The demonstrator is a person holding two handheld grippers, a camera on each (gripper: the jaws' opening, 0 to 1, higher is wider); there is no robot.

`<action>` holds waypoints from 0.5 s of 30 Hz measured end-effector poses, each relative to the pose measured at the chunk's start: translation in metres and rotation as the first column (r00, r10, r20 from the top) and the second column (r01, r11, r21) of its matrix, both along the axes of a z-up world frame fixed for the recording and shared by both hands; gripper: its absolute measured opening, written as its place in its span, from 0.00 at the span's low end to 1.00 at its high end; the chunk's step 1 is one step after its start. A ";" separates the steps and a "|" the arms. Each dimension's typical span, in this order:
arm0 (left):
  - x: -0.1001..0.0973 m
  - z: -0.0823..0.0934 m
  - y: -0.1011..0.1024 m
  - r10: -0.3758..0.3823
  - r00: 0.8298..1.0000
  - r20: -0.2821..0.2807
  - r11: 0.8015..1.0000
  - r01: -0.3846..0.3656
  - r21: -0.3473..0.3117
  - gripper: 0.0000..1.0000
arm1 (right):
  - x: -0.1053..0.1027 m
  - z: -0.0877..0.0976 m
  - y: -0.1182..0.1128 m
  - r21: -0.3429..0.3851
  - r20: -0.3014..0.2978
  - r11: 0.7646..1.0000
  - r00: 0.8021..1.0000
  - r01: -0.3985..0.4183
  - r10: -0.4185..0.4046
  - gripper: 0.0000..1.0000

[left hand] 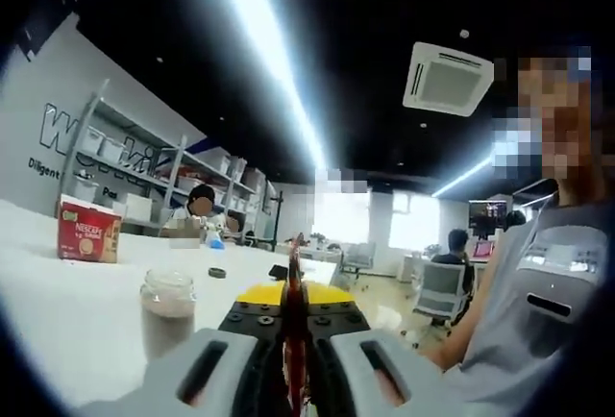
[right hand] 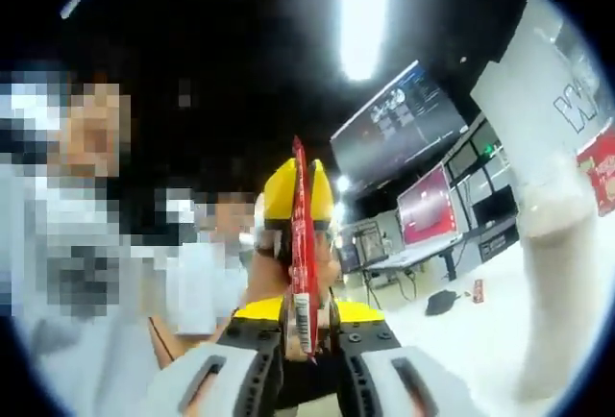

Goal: Tear open the coffee pouch, take out the coffee, and pour the coffee from the pouch into the cup

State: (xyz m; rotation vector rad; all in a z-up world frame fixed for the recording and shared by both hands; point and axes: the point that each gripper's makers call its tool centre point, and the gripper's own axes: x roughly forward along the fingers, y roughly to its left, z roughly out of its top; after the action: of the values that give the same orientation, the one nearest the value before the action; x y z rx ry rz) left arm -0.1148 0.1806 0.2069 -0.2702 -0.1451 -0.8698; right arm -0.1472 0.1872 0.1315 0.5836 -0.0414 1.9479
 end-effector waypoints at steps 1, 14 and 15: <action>0.002 0.001 0.002 0.011 1.000 0.011 1.000 -0.011 -0.003 0.07 | 0.000 0.001 -0.001 0.016 -0.015 1.000 1.000 0.002 -0.001 0.16; 0.007 -0.004 -0.001 0.009 1.000 0.006 1.000 -0.009 -0.013 0.07 | 0.002 0.000 -0.002 0.025 -0.033 0.999 0.999 0.032 -0.032 0.10; 0.008 -0.004 -0.002 0.007 1.000 0.005 1.000 -0.007 -0.014 0.08 | 0.003 0.000 -0.003 0.022 -0.035 0.999 0.999 0.034 -0.033 0.10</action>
State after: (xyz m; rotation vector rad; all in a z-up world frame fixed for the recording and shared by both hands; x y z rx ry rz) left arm -0.1069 0.1785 0.2029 -0.2803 -0.1568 -0.8627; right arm -0.1446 0.1843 0.1314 0.6280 -0.0513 1.9068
